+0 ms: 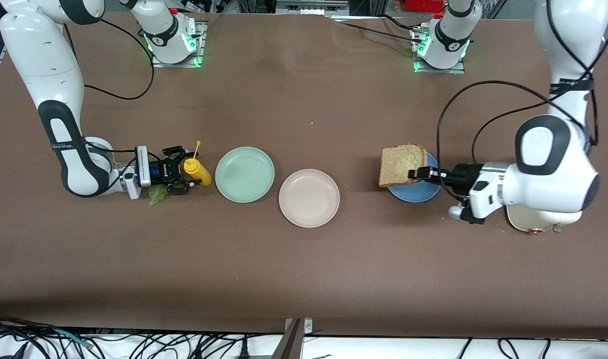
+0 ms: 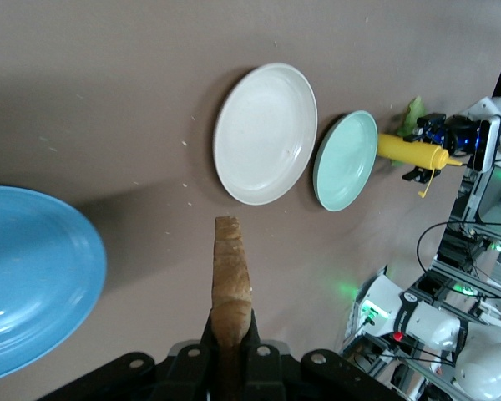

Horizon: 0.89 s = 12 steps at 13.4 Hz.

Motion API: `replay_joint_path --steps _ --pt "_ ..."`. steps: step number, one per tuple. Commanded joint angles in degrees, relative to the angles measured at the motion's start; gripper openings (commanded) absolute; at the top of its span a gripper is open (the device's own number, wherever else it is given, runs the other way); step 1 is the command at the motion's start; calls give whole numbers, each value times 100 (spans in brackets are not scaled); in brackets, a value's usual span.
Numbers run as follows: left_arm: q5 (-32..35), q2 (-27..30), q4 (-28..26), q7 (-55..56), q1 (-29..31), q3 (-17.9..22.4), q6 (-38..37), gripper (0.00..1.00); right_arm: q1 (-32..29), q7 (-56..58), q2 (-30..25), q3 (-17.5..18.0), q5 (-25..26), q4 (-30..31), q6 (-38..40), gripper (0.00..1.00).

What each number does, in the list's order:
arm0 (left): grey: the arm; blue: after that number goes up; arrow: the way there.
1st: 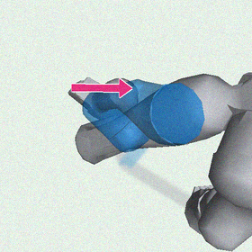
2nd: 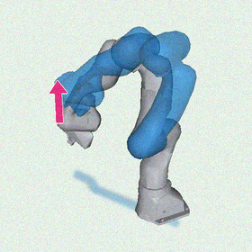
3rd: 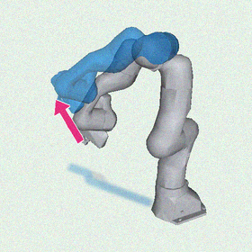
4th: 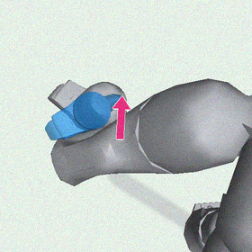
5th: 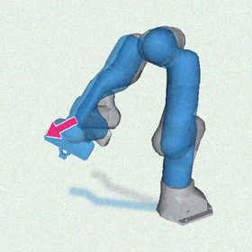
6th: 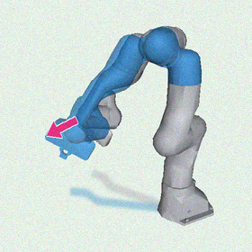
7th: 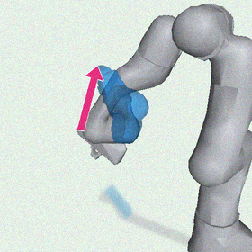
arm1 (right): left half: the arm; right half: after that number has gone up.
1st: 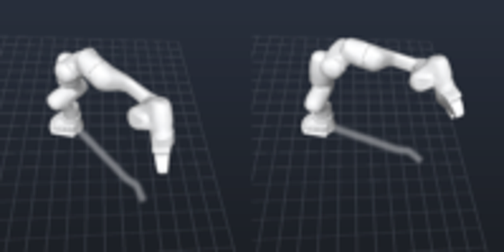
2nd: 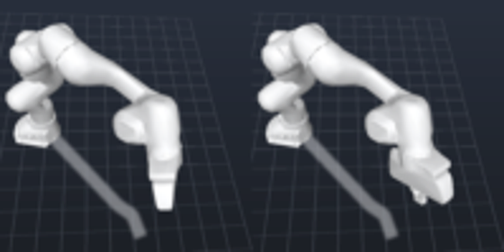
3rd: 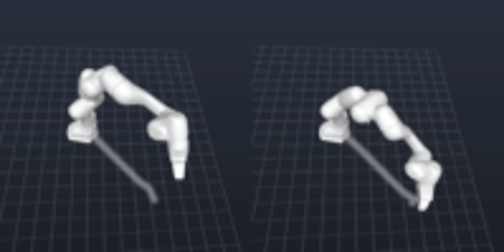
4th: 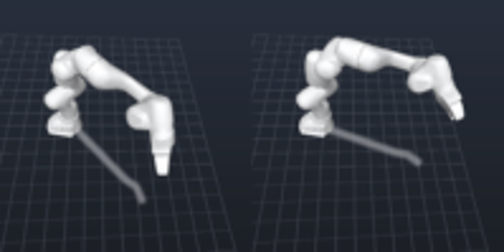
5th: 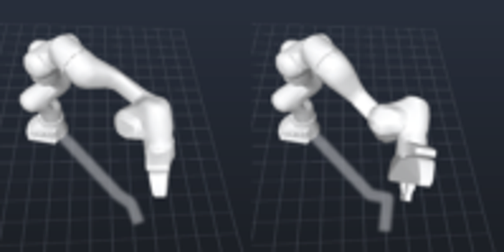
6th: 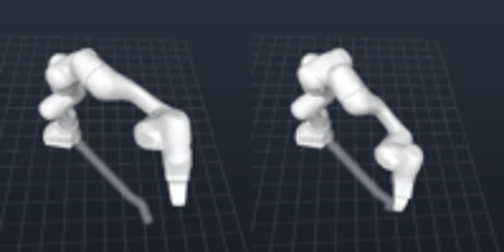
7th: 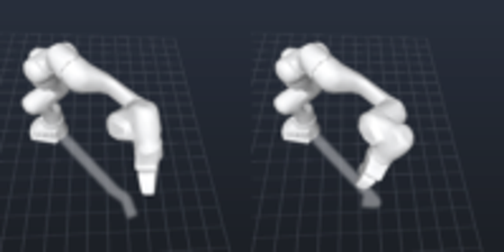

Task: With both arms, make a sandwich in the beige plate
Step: 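Lift the bread slice from the toaster and lower it onto the beige plate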

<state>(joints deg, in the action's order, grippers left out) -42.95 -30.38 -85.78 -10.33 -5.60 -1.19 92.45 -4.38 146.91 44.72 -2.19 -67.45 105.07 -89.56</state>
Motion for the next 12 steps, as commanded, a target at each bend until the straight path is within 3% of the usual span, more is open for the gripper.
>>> replay_joint_path --steps 1,3,4,10,12 --pt "-423 -458 376 -161 -406 66 -69 0 -1 127 36 -10 -242 31 53 43" --pt "-1142 -723 474 -417 -546 66 -69 0 -10 127 36 -10 -251 4 53 6" --pt "-1284 -802 483 -417 -783 75 -43 0 -28 127 36 -18 -242 -22 62 0" --pt "-2137 -1409 492 -470 -1671 66 2019 0 -151 -57 -8 -71 -190 -232 334 0" --pt "-2349 -1532 492 -505 -1778 66 2373 0 -177 -188 -25 -71 -172 -250 343 0"
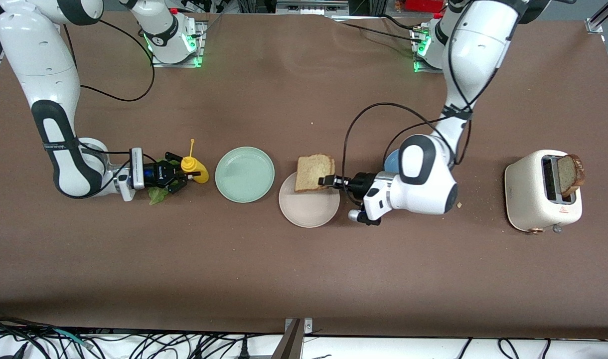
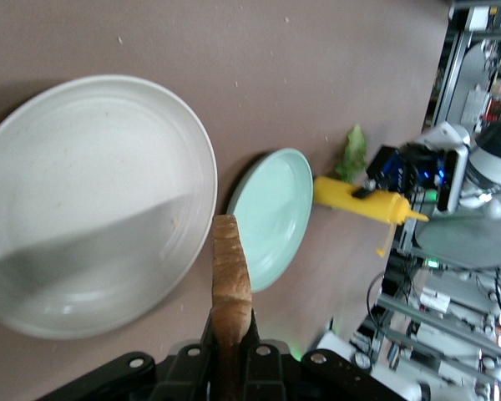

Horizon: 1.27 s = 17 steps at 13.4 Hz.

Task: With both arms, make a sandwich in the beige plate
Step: 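Lift the bread slice from the toaster and lower it onto the beige plate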

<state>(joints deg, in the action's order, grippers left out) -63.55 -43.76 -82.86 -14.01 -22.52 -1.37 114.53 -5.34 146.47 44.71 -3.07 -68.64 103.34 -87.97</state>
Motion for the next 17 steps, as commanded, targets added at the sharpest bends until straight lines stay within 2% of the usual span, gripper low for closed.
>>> replay_joint_path --steps 1,5,10,11,13,14,17 --pt "-307 -238 218 -137 -139 84 236 0 -81 -206 -41 17 -45 -86 183 0" --pt "-544 -414 297 -172 -297 84 701 0 -81 -373 -129 17 25 -121 192 0" --pt "-553 -528 297 -172 -394 93 904 0 -90 -909 -366 8 323 -252 306 0" --pt "-527 -546 297 -181 -394 93 904 14 -99 -997 -462 -9 394 -261 324 0" --pt "-491 -564 288 -172 -394 102 904 80 -99 -1164 -507 -88 474 -332 446 0" --pt "-491 -564 288 -172 -394 102 904 99 -99 -1217 -542 -123 552 -341 465 0" --pt "-482 -546 279 -163 -385 119 904 99 -99 -1341 -612 -150 676 -402 517 0"
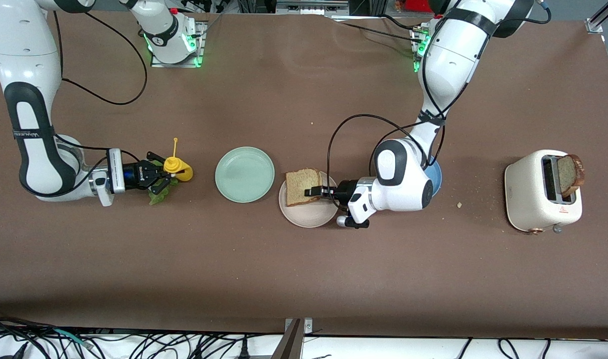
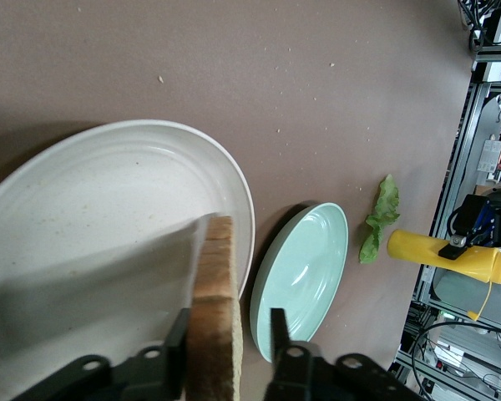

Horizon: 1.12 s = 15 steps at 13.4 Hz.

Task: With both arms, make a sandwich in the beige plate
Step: 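Open the left gripper and move it back toward the toaster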

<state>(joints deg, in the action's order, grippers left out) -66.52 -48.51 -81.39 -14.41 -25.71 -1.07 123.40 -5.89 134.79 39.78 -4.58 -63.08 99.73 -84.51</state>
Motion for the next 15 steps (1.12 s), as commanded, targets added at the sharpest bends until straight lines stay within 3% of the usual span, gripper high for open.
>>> replay_joint_path --steps 1,5,12,15 --pt "-185 -62 124 -115 -57 89 17 99 -44 -242 -128 1 120 -50 198 0" --pt "-177 -9 124 -80 66 168 17 99 -35 -567 -330 1 181 -58 207 0" --pt "-124 227 -16 -1 119 712 -70 100 -18 -1139 -488 1 410 -296 295 0" --pt "707 394 -61 437 180 976 -210 100 0 -1533 -637 10 699 -444 286 0"
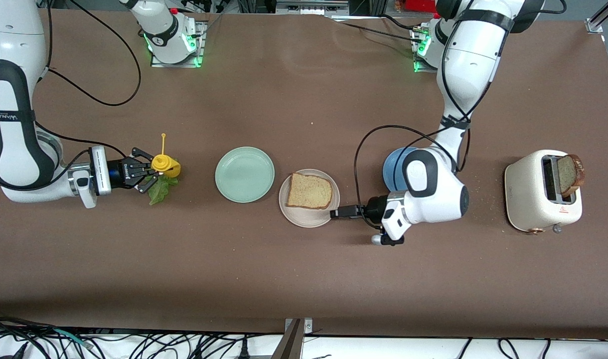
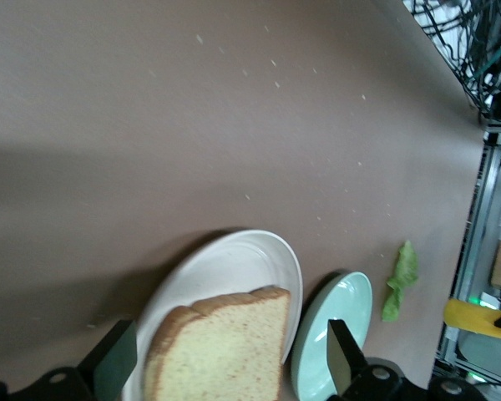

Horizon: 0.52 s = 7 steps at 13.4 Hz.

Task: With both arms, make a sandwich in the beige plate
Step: 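Open the left gripper and move it back toward the toaster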

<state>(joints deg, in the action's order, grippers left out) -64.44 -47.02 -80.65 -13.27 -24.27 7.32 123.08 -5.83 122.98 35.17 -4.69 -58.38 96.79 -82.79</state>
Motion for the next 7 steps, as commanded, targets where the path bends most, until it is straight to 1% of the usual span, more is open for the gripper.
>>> replay_joint_path --steps 1,4,7 --pt "850 341 -135 533 71 190 -240 100 11 -528 -195 29 352 -213 114 0" --pt "1835 500 -135 869 387 235 -363 100 178 -1037 -239 56 695 -467 35 0" --pt "2793 623 -135 861 888 235 -916 100 450 -1766 -265 56 1126 -836 -97 0"
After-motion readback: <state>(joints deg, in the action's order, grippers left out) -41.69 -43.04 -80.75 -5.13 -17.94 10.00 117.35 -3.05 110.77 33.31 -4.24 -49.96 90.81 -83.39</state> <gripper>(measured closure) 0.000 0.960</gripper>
